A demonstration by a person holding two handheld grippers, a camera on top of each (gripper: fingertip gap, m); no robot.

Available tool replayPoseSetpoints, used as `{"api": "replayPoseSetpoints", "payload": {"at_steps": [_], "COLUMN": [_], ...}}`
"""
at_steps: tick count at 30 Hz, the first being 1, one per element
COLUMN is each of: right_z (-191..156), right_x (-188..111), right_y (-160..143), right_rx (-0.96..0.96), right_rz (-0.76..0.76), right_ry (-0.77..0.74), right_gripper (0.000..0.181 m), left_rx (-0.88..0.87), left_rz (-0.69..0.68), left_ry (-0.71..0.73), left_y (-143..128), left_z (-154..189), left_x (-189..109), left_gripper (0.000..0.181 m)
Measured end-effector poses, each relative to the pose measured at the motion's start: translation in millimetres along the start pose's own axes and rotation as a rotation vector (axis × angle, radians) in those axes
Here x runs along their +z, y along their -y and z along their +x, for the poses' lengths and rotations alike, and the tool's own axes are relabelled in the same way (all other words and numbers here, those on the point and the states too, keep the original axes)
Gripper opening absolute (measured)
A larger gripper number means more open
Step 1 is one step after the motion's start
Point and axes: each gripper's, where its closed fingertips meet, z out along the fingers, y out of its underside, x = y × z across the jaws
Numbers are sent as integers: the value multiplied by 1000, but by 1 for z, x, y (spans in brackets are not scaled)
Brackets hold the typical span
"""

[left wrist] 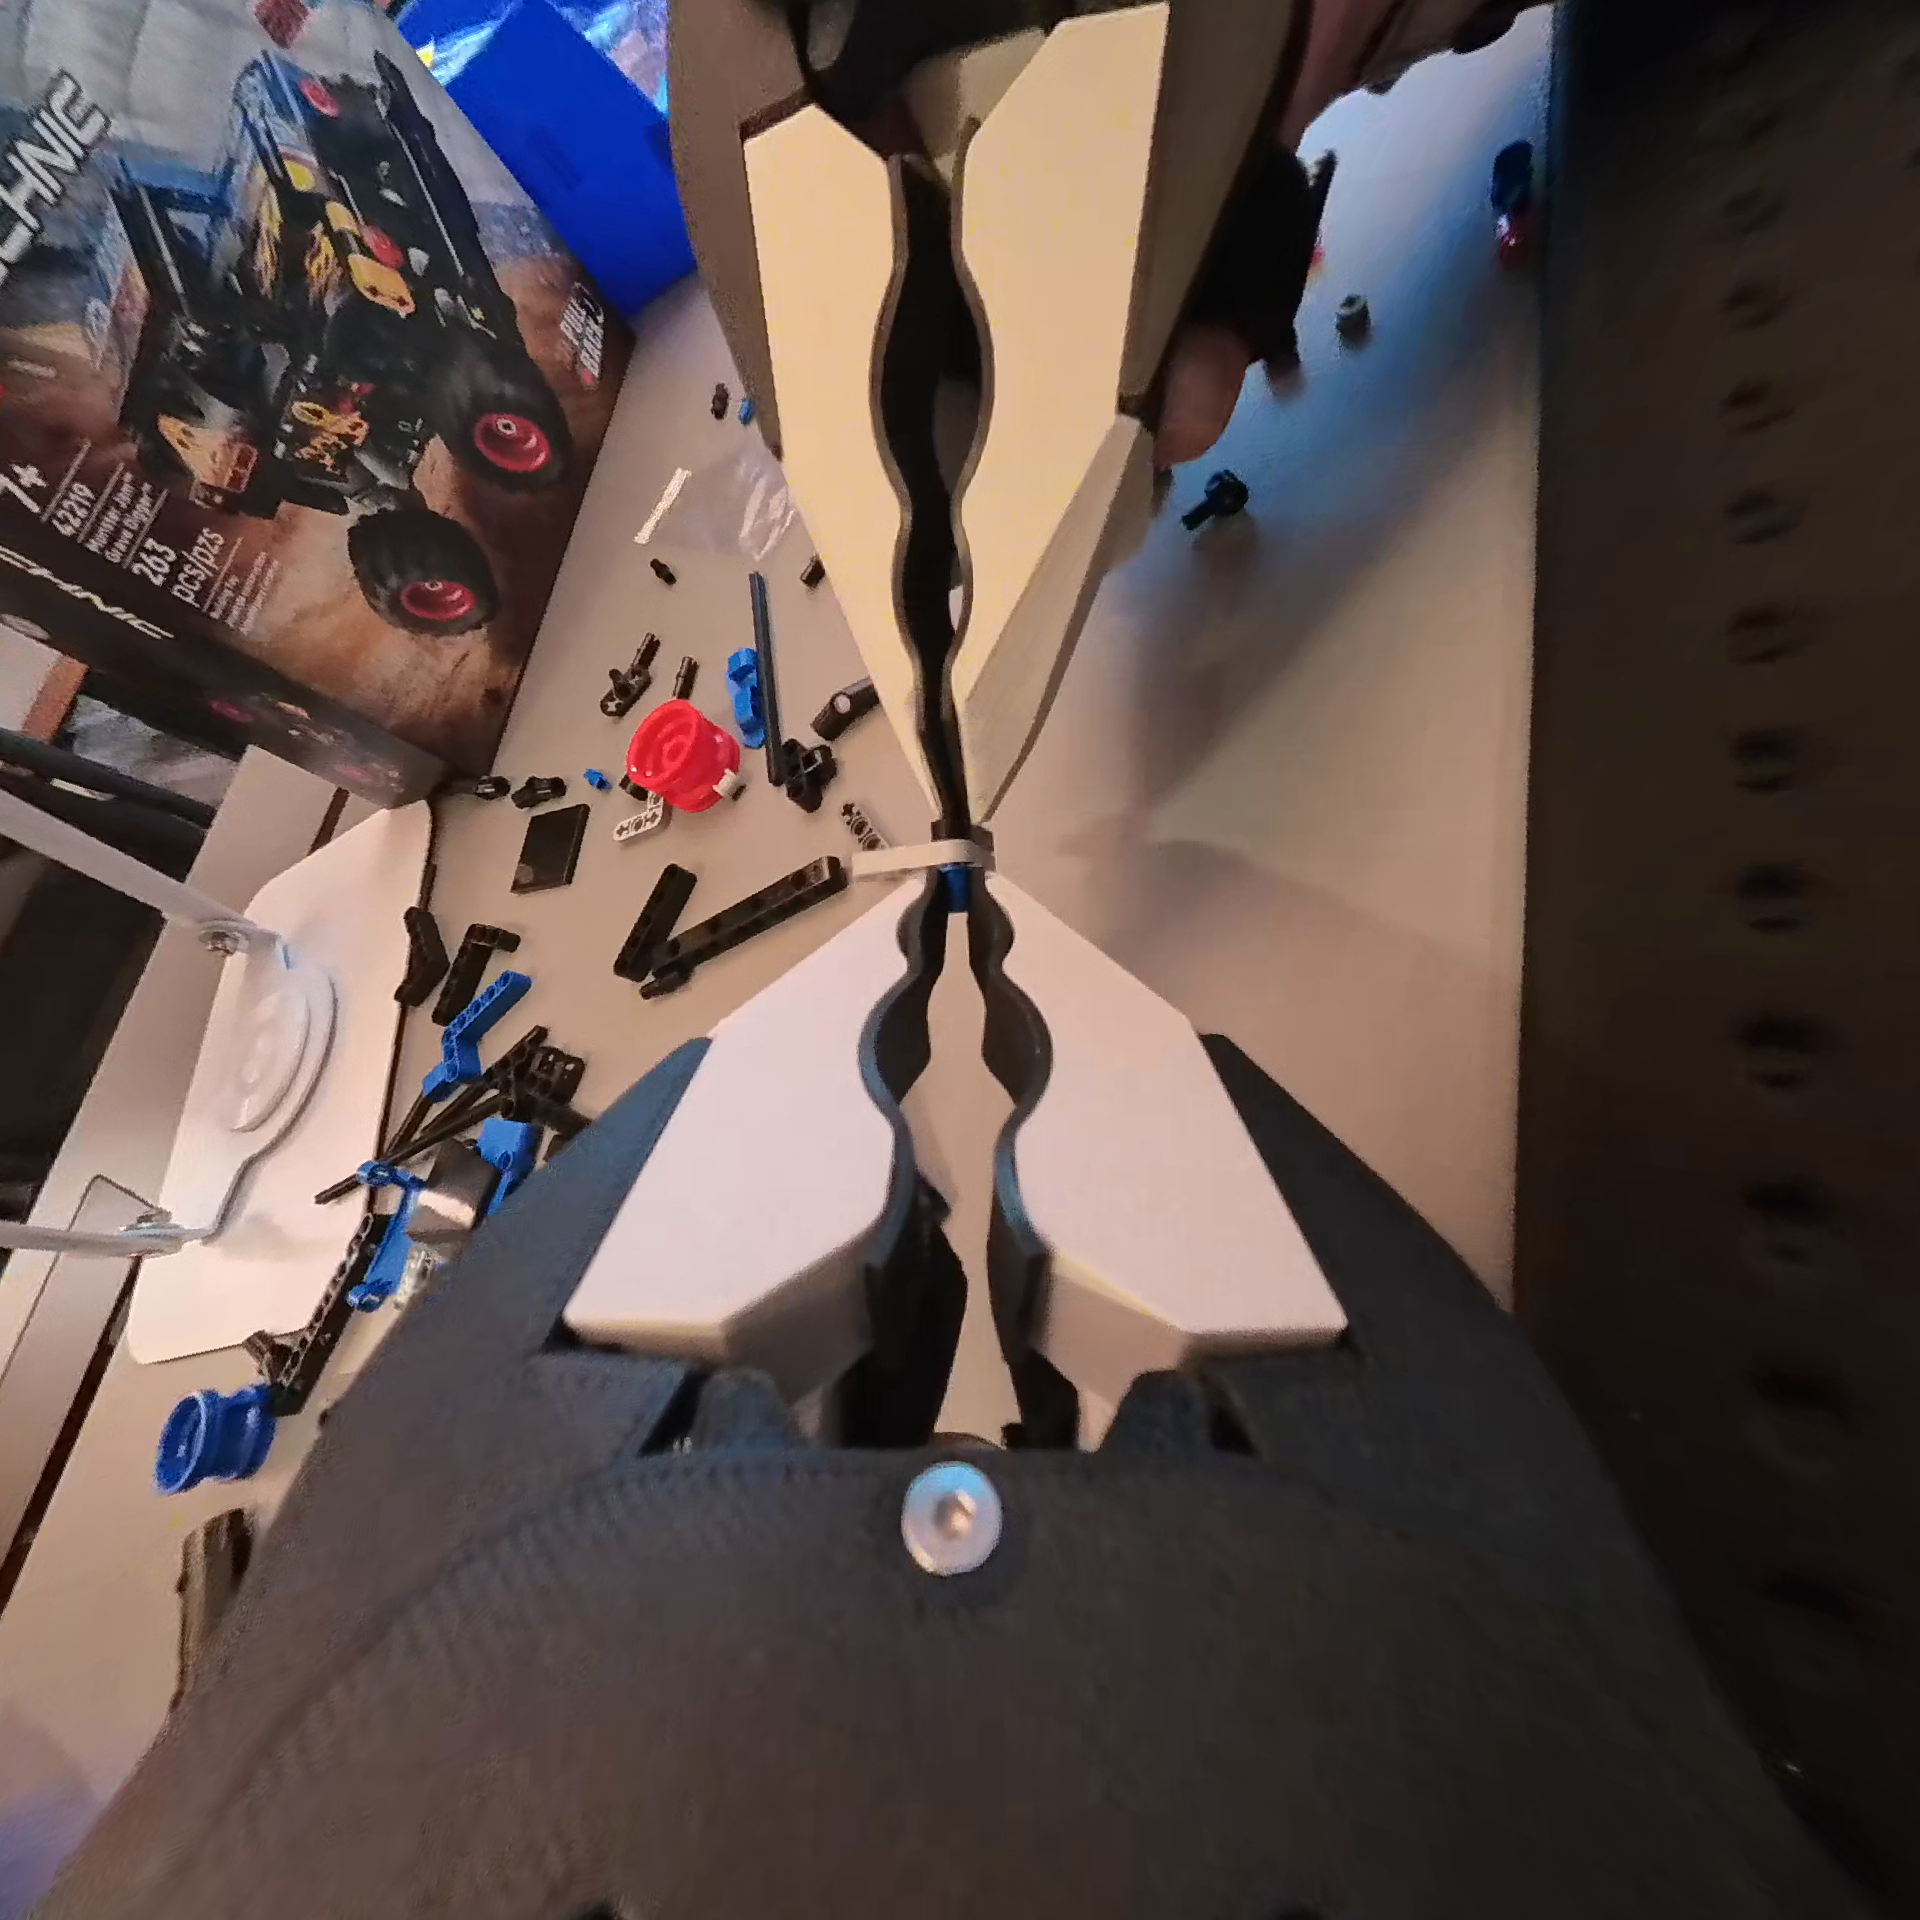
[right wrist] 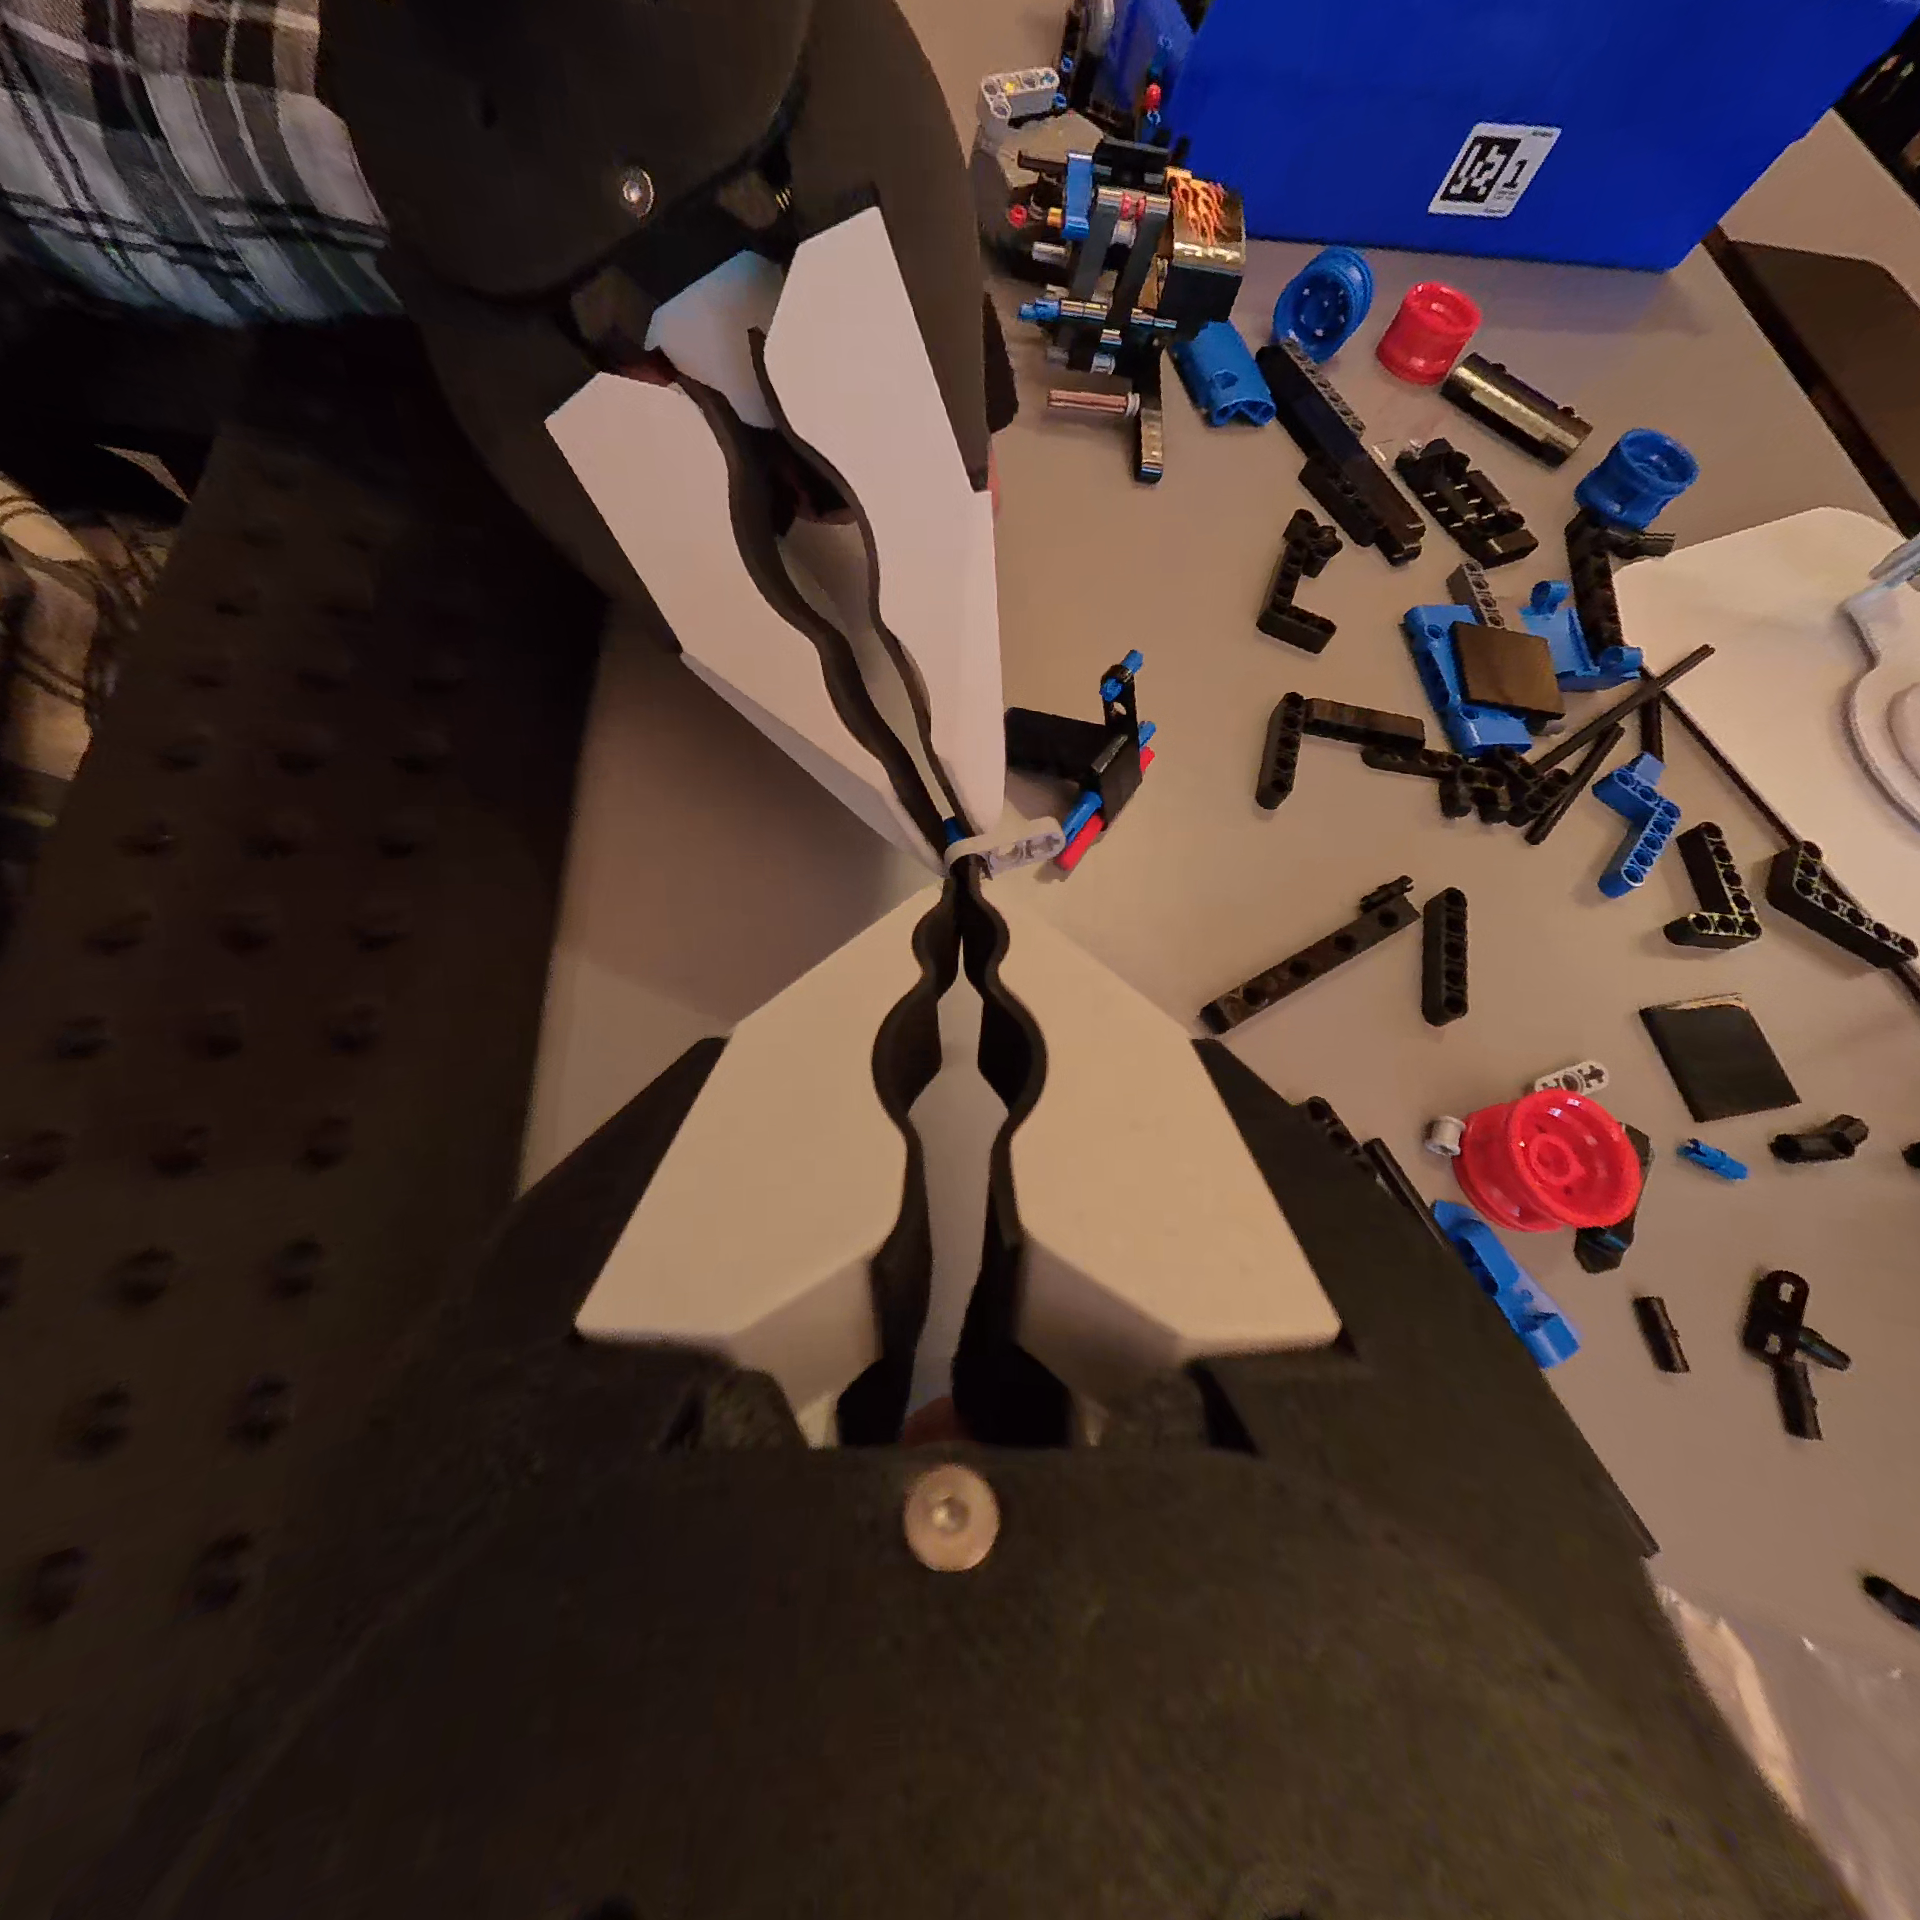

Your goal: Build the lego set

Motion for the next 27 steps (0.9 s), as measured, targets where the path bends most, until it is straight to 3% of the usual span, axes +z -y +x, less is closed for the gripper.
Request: {"api": "replayPoseSetpoints", "payload": {"at_steps": [7, 10, 13, 17, 21, 27], "right_z": [3, 9, 17, 21, 31, 39], "right_x": [1, -10, -12, -14, -16, -19], "right_y": [-4, 10, 10, 18, 21, 22], "right_rx": [37, 35, -13, -122, -215, -223], "right_rz": [-4, 80, 59, 61, 36, 25], "right_ry": [11, -30, -100, -202, -325, -390], "right_gripper": [0, 0, 19, 8, 0, 16], "left_rx": [-16, -138, -302, -483, -604, -658], "left_rz": [-11, 77, 148, 214, 260, 337], "left_ry": [4, 14, 0, -65, -92, -75], "left_y": [-2, 10, 14, 18, 21, 32], "left_z": [-1, -11, -24, -29, -35, -43], "left_x": [3, -3, -7, -8, -8, -11], "left_gripper": [0, 1, 1, 1, 1, 1]}}
